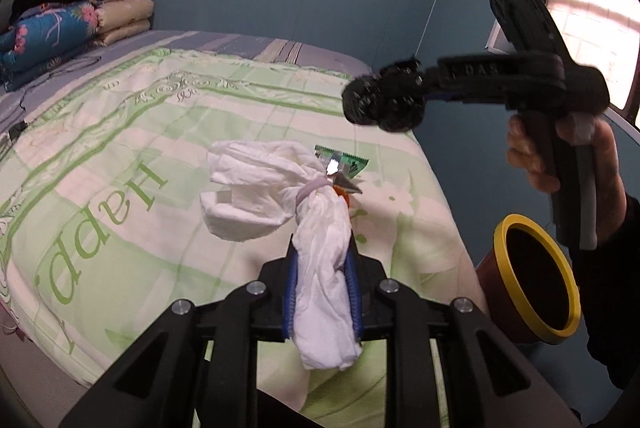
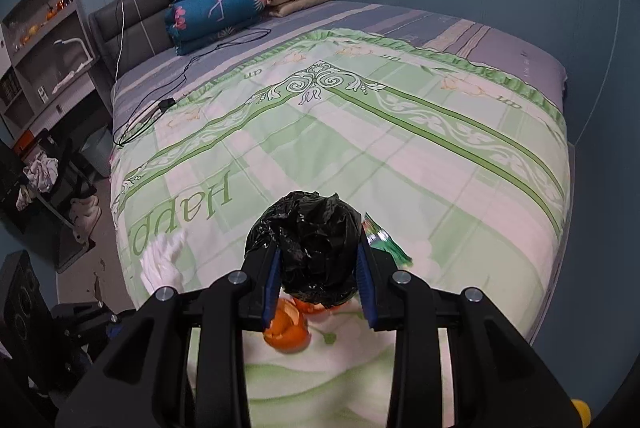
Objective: Collect trash
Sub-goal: 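Lift the black bag and white tissues and carry them over the bin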
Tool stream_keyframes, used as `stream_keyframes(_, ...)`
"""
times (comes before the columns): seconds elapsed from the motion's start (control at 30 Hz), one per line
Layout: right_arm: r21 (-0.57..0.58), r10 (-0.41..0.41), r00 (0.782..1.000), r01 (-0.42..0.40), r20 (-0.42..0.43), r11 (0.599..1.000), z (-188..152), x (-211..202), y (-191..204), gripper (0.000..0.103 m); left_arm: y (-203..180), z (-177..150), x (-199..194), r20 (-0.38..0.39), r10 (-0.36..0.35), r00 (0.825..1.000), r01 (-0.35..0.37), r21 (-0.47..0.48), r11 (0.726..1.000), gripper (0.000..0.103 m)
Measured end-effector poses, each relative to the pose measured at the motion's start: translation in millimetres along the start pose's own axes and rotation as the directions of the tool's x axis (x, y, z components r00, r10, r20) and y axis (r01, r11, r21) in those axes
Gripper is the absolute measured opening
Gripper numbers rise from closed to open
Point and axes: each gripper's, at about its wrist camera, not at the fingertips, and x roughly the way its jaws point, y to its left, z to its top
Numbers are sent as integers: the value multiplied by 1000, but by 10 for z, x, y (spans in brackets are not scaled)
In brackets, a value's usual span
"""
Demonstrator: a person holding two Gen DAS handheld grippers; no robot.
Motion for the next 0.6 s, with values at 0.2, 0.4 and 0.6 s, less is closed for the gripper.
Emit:
stream_keyframes(0.2,58,3,999,-6,41,998,-323,-415,-158,31,-247,84,-250,41,1,999,-1,16,1000,19)
stream_keyframes(0.4,120,-13,996,2,86,993,-621,-830,-319,31,-520,154,-411,57,-28,998,26,33,999,19)
stream_keyframes(0.6,170,-44,989,20,139,985,-850,-1212,-505,31,-846,229,-569,68,-56,996,51,71,996,19)
